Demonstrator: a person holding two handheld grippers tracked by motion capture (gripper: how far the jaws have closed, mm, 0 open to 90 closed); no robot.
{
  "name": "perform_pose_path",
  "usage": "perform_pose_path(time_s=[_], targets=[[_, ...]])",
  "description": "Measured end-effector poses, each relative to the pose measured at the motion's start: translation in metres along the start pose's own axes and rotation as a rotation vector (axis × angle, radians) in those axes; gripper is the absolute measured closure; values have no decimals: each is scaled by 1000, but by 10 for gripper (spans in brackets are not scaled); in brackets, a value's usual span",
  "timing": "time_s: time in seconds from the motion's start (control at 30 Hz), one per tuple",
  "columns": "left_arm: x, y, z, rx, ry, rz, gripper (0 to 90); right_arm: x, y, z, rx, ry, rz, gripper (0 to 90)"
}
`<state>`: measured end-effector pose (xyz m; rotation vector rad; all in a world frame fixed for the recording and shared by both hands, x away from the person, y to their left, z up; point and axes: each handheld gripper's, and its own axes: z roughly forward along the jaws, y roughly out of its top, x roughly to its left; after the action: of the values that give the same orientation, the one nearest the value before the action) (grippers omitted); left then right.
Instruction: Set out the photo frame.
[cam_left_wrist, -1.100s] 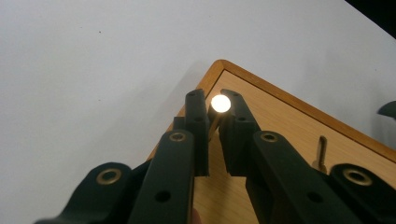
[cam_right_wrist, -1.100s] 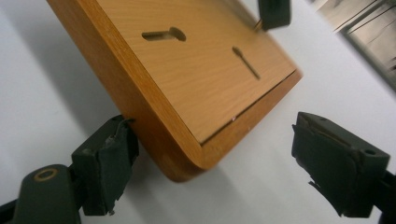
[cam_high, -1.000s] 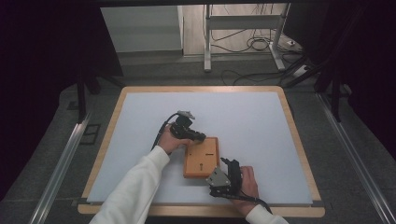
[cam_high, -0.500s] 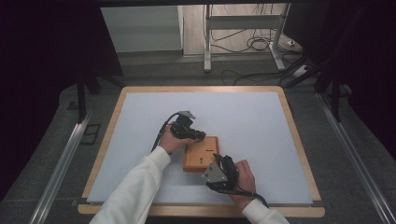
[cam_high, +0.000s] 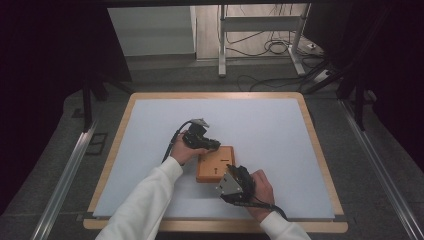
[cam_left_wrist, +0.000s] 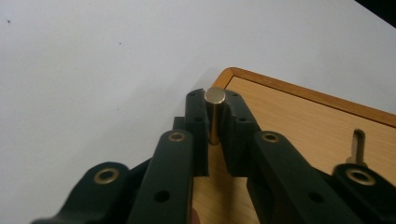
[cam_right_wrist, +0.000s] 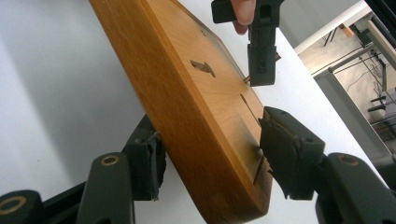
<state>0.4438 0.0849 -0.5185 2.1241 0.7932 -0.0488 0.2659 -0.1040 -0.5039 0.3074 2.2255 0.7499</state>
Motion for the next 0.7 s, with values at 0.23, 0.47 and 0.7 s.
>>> perform_pose_path(time_s=[0.23, 0.47, 0.7], targets=[[0, -7, -19, -40, 67, 2, 525, -3, -1, -3, -6, -4, 1, 446], [-5, -34, -60, -85, 165, 24, 422, -8, -2, -5, -12, -8, 16, 458], [-12, -71, -89, -99, 190, 31, 410, -9, -2, -4, -8, -8, 10, 460]])
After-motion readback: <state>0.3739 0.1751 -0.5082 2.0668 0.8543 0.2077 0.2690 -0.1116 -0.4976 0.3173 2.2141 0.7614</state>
